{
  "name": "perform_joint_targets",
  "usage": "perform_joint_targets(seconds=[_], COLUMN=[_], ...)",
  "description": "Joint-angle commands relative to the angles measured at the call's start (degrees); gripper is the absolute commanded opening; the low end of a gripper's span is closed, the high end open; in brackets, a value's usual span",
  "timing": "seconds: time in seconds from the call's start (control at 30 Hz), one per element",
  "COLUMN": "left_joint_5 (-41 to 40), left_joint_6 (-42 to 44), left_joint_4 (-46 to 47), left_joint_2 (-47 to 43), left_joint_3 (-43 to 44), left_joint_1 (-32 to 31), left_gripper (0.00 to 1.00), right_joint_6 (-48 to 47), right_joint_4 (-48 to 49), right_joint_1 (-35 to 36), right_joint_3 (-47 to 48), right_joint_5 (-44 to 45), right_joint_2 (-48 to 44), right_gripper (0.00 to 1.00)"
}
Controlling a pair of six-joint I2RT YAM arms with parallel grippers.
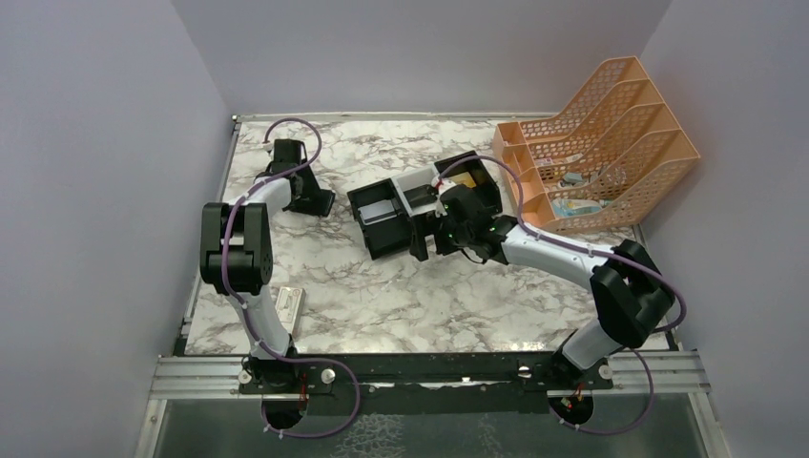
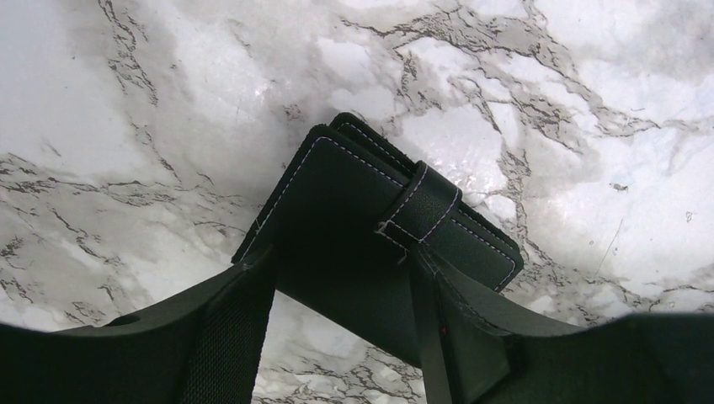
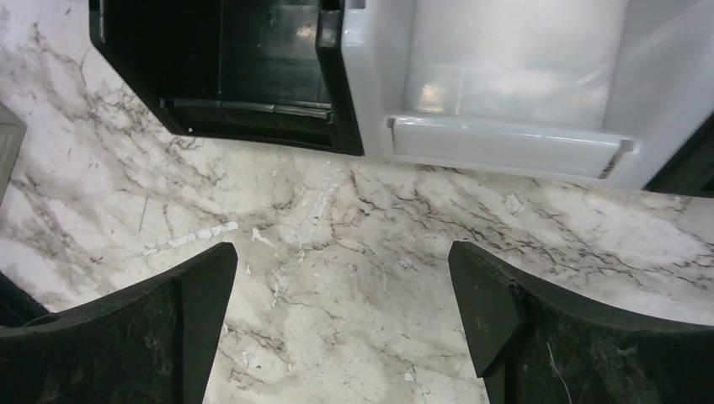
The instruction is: Take the credit cards out of the card holder
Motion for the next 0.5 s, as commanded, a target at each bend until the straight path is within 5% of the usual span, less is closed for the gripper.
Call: perform_joint_targets(seconds=[0.0,0.2,0.47], left_joint_5=[-0.23,1.05,3.77], left_joint_6=[1.11,0.64,-0.34], left_joint_4=[-1.64,-1.63,-1.60], left_joint_2=[-1.03,-5.03,-8.10], left_joint_3=[-4.33,-5.23,-5.63], left_joint_1=[0.25,0.32,0.30], left_gripper=[0.62,0.70,0.77], right_joint_6=[1.05,-3.07,-4.15], right_joint_4=[-1.36,2.37,-3.02], right_joint_1=[-0.77,-0.82,-2.67], right_joint_3=[1.87,7.62,18.25], right_joint_5=[7.73,-1.58,8.49], right_joint_2=[-1.75,2.05,10.68], right_gripper=[0.99,0.99,0.99])
